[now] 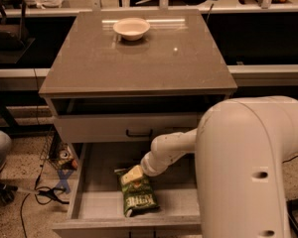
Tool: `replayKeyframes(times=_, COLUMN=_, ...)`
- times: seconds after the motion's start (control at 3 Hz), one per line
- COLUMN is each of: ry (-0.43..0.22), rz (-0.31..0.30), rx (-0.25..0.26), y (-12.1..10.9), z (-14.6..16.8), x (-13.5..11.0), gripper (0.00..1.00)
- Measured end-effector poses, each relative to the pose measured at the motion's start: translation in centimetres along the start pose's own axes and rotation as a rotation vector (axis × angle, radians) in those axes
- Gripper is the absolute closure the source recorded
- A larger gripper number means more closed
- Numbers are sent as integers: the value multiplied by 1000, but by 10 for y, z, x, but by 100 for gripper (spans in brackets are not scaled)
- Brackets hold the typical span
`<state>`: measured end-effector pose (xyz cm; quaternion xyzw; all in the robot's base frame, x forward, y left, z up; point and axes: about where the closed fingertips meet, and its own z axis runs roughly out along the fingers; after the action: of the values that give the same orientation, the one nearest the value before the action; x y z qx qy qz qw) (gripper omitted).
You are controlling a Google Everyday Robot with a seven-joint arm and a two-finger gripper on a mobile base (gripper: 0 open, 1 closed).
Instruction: Pick green jalapeno chip bag from middle drawer and place on counter
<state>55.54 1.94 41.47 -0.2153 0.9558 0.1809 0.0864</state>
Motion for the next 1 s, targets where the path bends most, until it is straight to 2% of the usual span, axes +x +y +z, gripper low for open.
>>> replayKeyframes(times=0.33, ry=5, rz=26, rx=3, y=5, z=21, x=-5, gripper=0)
replayKeyframes(times=0.67, ry=17, rz=44, rx=24, y=14, z=38, x=-4, gripper=17)
replayKeyframes(times=1.0, ry=27, rz=62, rx=33, y=20, z=50, x=1, gripper=41)
